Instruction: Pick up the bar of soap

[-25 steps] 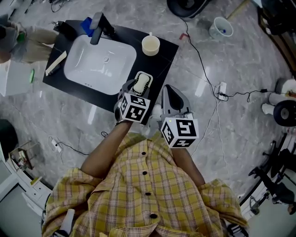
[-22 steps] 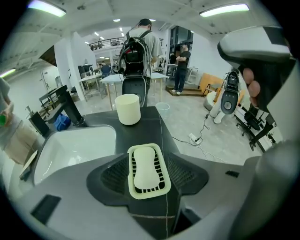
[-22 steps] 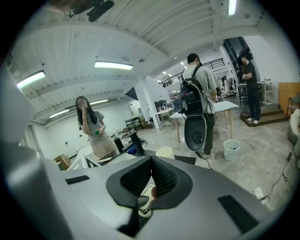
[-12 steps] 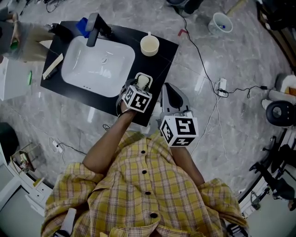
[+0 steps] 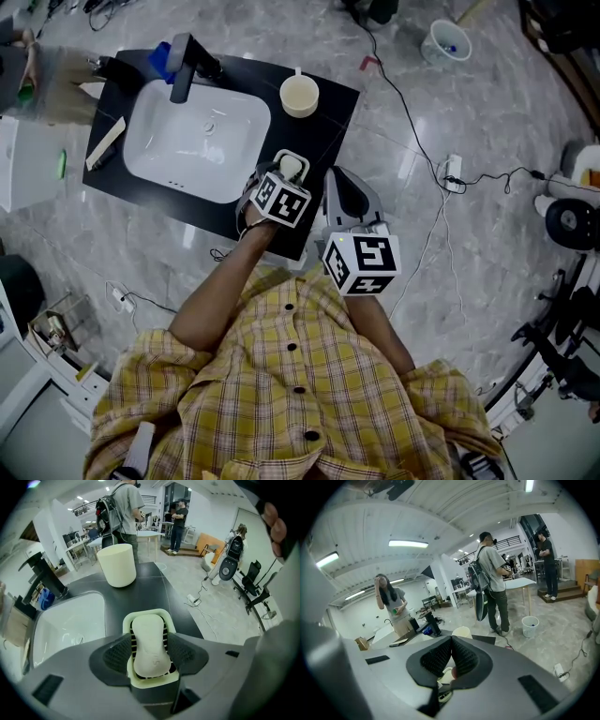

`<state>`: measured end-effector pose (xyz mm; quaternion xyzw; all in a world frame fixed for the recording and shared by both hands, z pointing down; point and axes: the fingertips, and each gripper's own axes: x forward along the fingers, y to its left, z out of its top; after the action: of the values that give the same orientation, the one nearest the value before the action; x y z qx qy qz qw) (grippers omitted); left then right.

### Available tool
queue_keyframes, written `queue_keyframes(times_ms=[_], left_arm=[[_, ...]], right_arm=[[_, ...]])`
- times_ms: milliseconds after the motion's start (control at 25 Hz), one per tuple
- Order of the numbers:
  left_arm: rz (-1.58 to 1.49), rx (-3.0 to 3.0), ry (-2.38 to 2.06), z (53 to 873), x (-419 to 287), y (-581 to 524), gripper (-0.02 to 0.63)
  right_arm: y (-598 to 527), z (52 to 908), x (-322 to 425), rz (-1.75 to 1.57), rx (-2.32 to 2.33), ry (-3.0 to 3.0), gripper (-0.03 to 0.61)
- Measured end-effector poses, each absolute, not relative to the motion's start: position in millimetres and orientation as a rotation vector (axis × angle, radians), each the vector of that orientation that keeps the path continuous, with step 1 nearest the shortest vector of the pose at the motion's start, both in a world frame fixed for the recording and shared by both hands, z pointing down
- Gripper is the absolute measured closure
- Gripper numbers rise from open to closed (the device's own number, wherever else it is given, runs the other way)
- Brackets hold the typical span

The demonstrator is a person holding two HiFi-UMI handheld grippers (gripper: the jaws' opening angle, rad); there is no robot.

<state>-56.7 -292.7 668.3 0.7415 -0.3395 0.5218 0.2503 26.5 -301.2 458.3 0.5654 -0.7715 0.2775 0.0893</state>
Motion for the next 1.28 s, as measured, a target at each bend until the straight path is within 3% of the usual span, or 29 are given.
queue_keyframes(times_ms=[680,1280], left_arm=[[1.432,2.001,-0.897,678,-52,-297,0.416],[1.125,2.061,-1.074,619,-63,-287,0.419]], right_arm=[[-305,459,32,0.836,1.688,-2.306,0.560],[-286,445,40,0.781,1.676,-2.332,0.560]])
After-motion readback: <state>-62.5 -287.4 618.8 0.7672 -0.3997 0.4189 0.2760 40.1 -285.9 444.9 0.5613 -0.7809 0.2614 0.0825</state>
